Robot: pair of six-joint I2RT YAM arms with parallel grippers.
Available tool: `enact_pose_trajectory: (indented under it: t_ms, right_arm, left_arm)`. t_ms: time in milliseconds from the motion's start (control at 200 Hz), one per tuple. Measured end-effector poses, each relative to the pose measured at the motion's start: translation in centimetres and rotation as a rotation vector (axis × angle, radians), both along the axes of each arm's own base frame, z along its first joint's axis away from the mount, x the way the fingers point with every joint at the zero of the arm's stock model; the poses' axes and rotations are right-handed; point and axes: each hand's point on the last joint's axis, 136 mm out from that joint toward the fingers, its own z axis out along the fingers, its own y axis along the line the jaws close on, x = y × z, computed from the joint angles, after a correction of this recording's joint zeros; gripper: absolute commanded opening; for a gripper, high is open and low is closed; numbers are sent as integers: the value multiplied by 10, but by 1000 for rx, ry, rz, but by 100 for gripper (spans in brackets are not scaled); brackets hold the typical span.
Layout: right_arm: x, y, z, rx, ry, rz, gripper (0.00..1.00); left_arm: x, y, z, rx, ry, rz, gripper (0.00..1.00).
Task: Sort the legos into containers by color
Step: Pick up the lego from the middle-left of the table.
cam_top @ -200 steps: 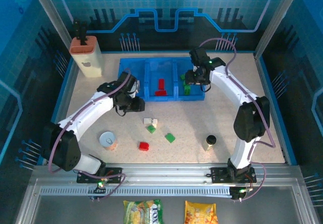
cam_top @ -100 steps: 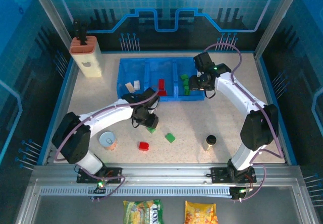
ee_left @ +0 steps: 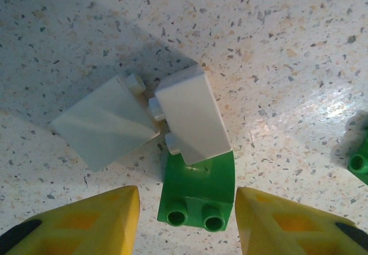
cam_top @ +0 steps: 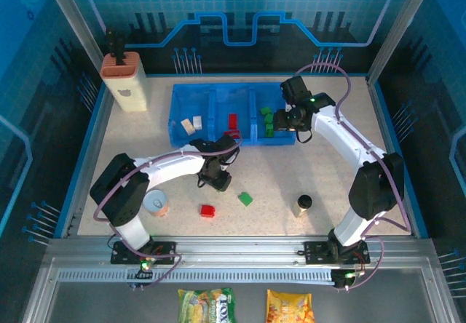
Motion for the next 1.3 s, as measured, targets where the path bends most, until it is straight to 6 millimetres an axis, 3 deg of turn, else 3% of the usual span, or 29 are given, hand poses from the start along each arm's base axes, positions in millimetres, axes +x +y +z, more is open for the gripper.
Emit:
enact_pose_trajectory:
  t_ms: [420, 835, 1066, 1301]
  right_arm:
    - [-2, -1, -4, -4, 10, 0, 58]
    - [-3, -1, -1, -2, 4, 0, 57]
    - [-5, -2, 2, 0, 1, 0, 56]
    - [-19, -9, -3, -6, 14, -4, 56]
  left_arm:
    - [-9, -2, -23, 49, 53, -25, 43]
    - [-10, -3, -24, 51, 56, -30, 36]
    - [-6, -8, -8, 8, 21, -27, 35]
    - [14, -37, 29, -125, -45, 15, 34]
